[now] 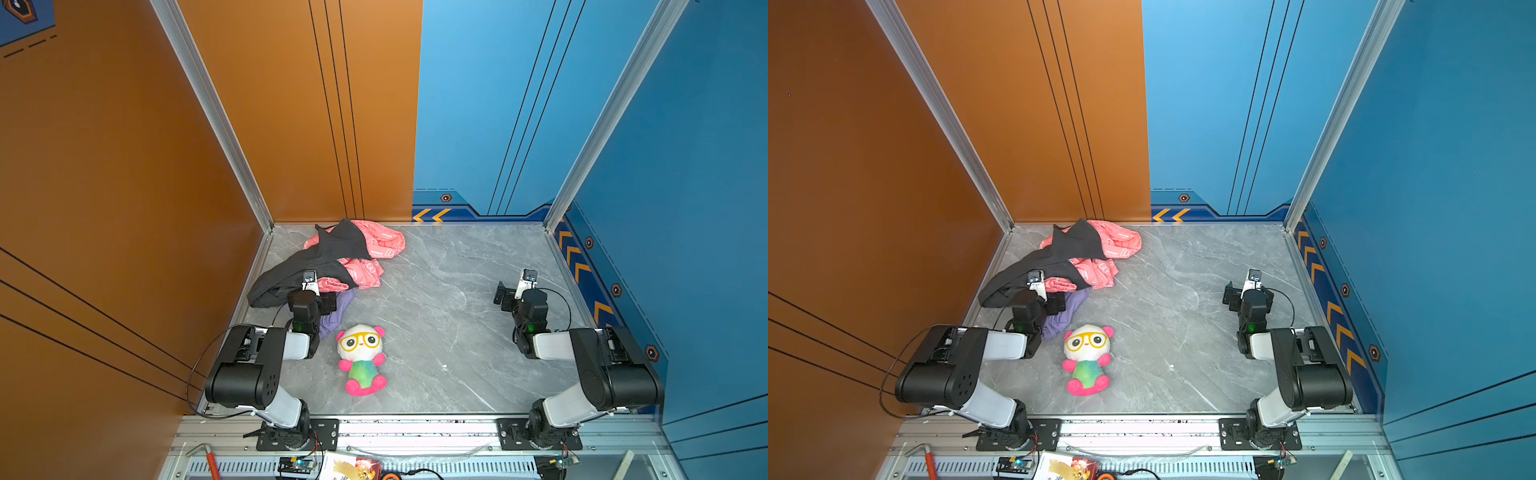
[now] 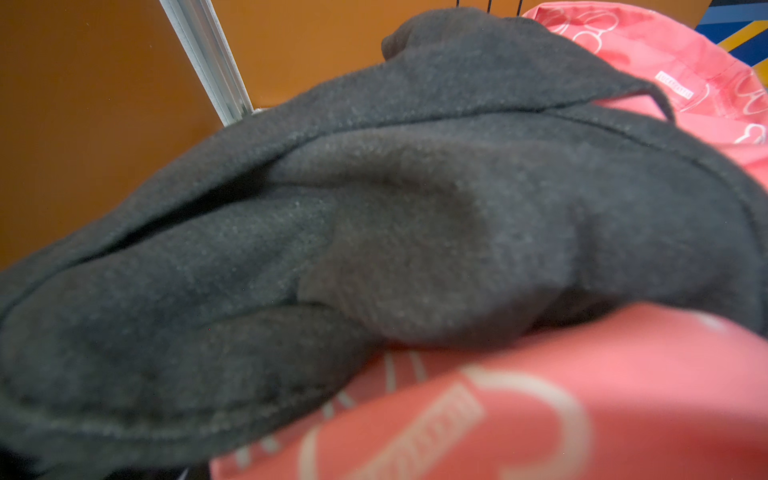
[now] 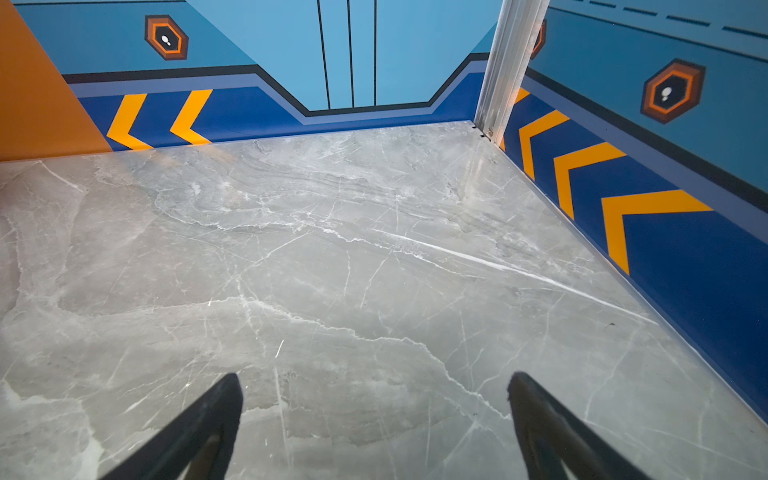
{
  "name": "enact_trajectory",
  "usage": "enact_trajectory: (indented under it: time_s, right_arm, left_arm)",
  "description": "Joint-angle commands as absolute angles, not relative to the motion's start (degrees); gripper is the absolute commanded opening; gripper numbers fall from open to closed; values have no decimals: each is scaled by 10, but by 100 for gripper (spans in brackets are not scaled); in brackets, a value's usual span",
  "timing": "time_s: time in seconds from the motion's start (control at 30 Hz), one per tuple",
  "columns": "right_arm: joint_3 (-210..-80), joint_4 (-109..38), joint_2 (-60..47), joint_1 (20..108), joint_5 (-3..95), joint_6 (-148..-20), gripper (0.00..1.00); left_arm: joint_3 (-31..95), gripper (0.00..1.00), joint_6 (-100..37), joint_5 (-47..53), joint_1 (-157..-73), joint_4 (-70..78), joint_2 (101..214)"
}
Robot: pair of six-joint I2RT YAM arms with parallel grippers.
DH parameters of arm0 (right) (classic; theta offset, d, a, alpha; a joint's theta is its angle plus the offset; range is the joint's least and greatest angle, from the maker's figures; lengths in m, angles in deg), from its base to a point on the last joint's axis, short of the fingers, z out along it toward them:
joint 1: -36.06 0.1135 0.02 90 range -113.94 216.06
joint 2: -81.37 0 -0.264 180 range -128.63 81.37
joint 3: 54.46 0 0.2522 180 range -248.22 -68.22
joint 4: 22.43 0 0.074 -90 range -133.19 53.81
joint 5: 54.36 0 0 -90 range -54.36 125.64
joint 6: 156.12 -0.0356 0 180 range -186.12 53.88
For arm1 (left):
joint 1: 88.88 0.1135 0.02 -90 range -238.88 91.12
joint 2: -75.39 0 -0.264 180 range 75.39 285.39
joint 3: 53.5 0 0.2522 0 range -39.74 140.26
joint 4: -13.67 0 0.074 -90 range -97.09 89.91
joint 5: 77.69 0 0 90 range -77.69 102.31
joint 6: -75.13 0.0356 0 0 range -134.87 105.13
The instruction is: Pick out a specific cloth from the pile
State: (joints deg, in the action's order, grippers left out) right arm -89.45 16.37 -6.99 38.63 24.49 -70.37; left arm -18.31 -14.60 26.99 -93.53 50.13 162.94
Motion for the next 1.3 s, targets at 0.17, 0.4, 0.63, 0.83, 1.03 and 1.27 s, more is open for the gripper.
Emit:
enact_trajectory:
  time_s: [0.17,0.4,0.63,0.83,1.03,1.27]
  right_arm:
    - [-895,113,-9,422,212,-664,100]
    - [-945,-44,80,460,171,-650,100]
    - [-989,-129,104,497,184,-618,100]
    - [-1015,-139,105,539,202,-605,100]
    - [-1042,-143,81,590,210,-599,100]
    - [-1048,-135,59,629,227,-602,100]
  left_arm:
    - [-193,98,-121,425,-1015,368,1429]
    - [-87,98,-281,452,-1016,-24,1270]
    - [-71,98,-419,381,-948,-175,1173]
    - [-87,98,-541,269,-880,-211,1132]
    - [-78,100,-652,175,-871,-243,1177]
    - [-74,90,-729,100,-855,-240,1239]
